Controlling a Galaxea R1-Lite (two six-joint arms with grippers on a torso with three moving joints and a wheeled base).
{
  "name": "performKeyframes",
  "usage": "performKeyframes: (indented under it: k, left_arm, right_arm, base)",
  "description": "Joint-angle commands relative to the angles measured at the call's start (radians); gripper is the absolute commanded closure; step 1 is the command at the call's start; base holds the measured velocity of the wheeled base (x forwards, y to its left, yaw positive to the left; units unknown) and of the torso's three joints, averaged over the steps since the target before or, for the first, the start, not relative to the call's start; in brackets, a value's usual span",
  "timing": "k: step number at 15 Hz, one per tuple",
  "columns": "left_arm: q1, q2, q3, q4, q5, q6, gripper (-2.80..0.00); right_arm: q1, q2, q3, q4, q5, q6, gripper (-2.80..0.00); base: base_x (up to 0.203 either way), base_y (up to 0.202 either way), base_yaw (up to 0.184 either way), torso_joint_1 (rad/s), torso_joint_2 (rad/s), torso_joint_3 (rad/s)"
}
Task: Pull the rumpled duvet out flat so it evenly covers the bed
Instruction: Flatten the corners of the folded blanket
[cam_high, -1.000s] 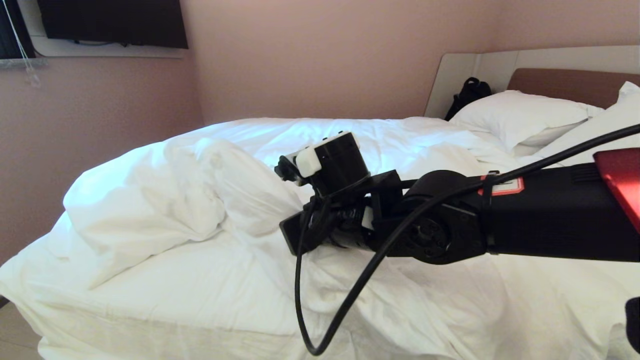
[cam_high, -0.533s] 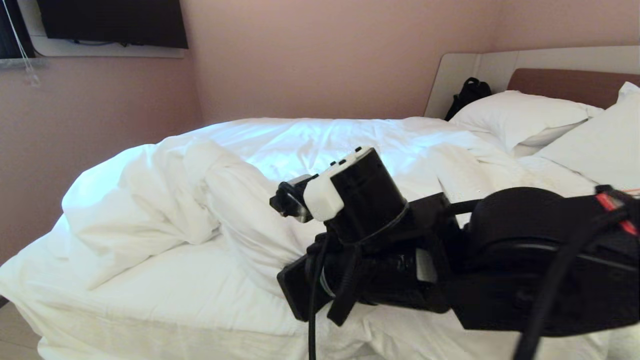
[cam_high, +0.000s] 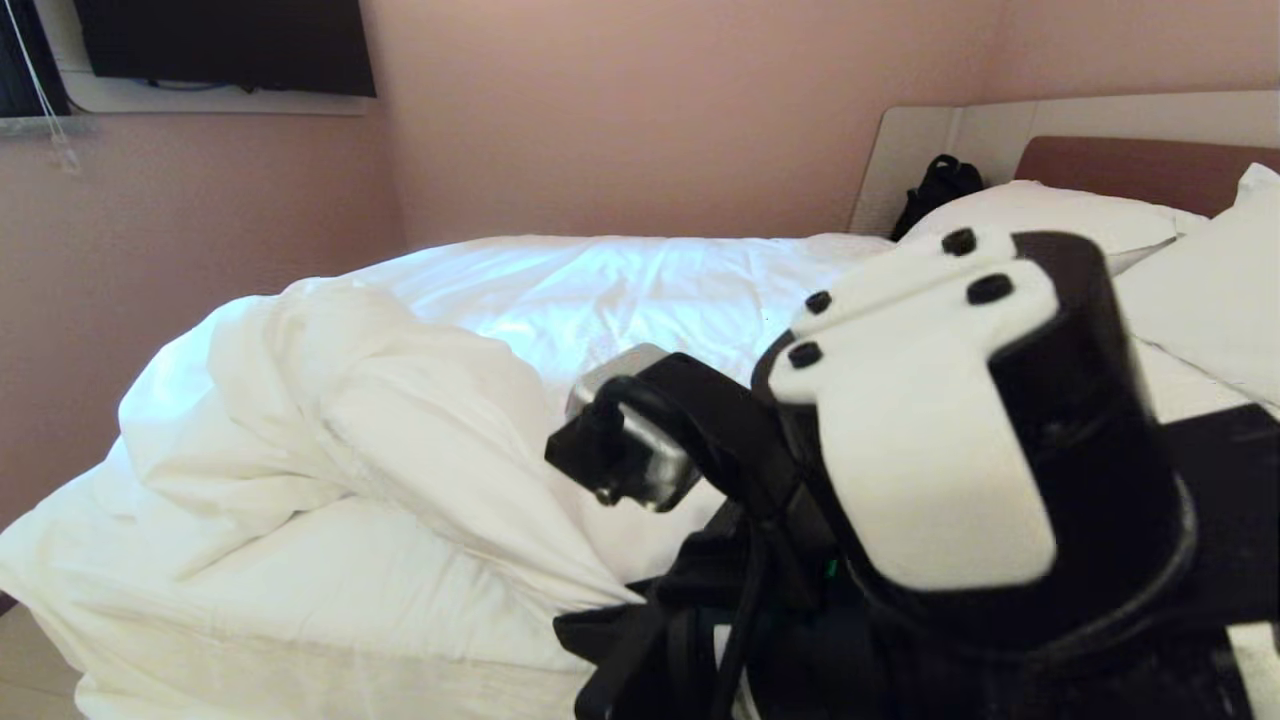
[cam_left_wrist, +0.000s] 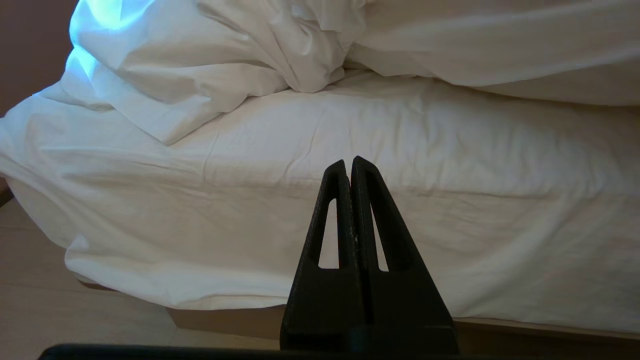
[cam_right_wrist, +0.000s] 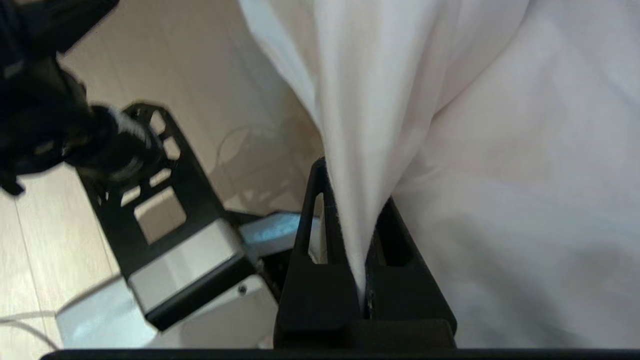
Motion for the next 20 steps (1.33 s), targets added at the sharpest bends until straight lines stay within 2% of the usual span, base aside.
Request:
performKeyframes:
  k: [1, 6, 11, 15, 20]
  left_arm:
    - [0.000, 0.000, 0.000, 0.000, 0.000, 0.001, 0.00]
    - [0.000, 0.000, 0.000, 0.000, 0.000, 0.000, 0.00]
    - [0.000, 0.000, 0.000, 0.000, 0.000, 0.000, 0.00]
    - [0.000, 0.000, 0.000, 0.000, 0.000, 0.000, 0.00]
    - [0.000, 0.000, 0.000, 0.000, 0.000, 0.000, 0.00]
  right_arm:
    - [0.024, -0.004, 0.032, -0.001, 0.003, 0.001, 0.00]
    - [0.028, 0.138, 0.041, -0.013, 0.005, 0.043, 0.00]
    - [0.015, 0.225, 0.035, -0.117, 0.015, 0.055, 0.00]
    - [-0.076, 0.215, 0.038, -0.126, 0.215, 0.036, 0.00]
    - [-0.201, 0.208, 0.044, -0.120, 0.531, -0.080, 0.00]
  base:
    - [0.000, 0.000, 0.000, 0.000, 0.00, 0.000]
    - [0.000, 0.000, 0.000, 0.000, 0.00, 0.000]
    - [0.000, 0.000, 0.000, 0.000, 0.00, 0.000]
    - [0.000, 0.000, 0.000, 0.000, 0.00, 0.000]
    - [0.000, 0.000, 0.000, 0.000, 0.00, 0.000]
